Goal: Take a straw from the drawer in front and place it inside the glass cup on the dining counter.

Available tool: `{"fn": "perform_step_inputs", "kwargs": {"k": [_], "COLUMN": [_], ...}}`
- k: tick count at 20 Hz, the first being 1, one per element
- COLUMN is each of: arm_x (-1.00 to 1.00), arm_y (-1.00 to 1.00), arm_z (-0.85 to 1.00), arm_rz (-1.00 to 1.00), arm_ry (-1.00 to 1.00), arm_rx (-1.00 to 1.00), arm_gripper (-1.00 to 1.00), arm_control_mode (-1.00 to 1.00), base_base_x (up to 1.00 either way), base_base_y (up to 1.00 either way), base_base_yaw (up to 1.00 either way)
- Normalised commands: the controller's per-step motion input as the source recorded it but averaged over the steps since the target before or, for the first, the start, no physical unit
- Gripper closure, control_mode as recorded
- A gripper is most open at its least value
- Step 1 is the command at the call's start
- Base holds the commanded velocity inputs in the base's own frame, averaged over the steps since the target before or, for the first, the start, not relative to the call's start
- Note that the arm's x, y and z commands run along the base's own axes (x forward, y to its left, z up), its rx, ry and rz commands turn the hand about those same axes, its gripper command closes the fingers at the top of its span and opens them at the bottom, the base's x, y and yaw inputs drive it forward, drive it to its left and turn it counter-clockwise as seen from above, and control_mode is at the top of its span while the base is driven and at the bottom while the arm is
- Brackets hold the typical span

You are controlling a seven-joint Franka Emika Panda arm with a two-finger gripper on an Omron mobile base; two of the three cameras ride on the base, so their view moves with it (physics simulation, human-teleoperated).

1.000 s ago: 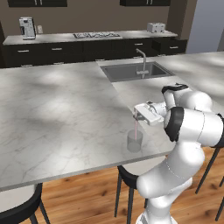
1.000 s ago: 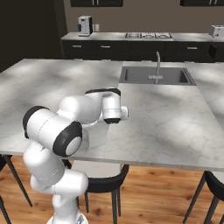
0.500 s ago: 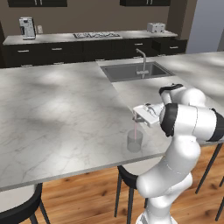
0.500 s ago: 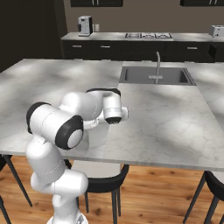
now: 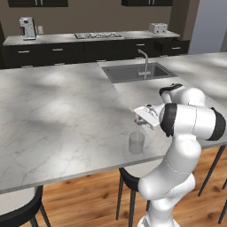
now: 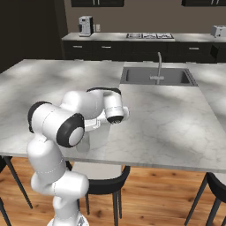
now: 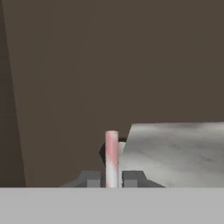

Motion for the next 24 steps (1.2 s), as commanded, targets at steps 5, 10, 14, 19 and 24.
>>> {"fn": "perform_step_inputs", "kwargs": {"k": [5,10,14,19,24], "arm_x": [-0.02,-0.01,-0.14,-0.38,-0.39], "arm_y": [0.0,0.0,0.03,0.3,0.46], "arm_z": [0.0,0.0,0.41,1.0,1.0], "arm_rz": [0.06,0.05,0.04,0.0,0.0], "arm_ry": [-0.06,-0.06,-0.15,-0.29,-0.28], "arm_rx": [0.0,0.0,0.0,-0.05,-0.25], "arm_gripper": [-1.0,-1.0,-1.0,-1.0,-1.0], "arm_control_mode": [-1.0,-1.0,-1.0,-1.0,-1.0], "base_base_x": [0.0,0.0,0.0,0.0,0.0], "base_base_y": [0.0,0.0,0.0,0.0,0.0], "base_base_yaw": [0.0,0.0,0.0,0.0,0.0]}}
